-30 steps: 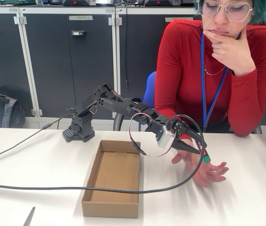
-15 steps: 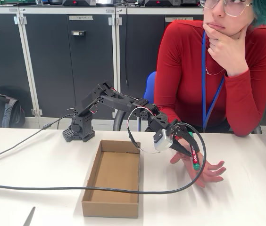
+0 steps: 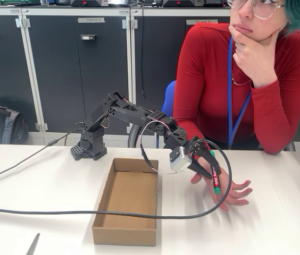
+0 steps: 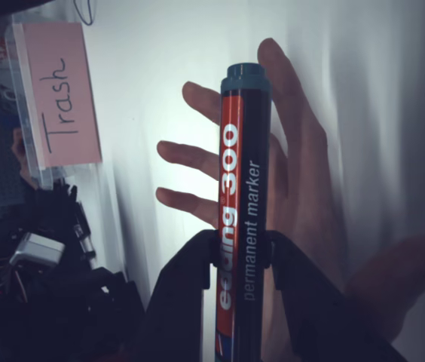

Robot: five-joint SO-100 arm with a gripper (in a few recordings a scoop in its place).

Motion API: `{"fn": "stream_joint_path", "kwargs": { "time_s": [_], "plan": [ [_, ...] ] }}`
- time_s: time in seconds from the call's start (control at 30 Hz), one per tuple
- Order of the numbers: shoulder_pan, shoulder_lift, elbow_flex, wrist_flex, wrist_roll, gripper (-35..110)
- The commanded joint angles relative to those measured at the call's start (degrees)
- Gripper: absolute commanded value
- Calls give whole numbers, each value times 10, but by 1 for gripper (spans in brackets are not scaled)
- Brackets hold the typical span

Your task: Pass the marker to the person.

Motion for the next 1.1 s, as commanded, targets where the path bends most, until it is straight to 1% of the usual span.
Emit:
{"fn": "stream_joint_path", "kwargs": {
  "time_s": [0.0, 0.2, 0.3, 0.5, 0.63, 0.87, 1.07],
  "plan": [
    [11, 58, -4, -13, 4, -5],
    [12, 62, -3, -25, 0, -5],
    [13, 63, 2, -34, 0, -2],
    [19, 69, 12, -55, 11, 22],
    [24, 72, 19, -71, 5, 31],
    [27, 79, 21, -84, -4, 33],
    [28, 96, 27, -76, 1, 33]
  ]
}}
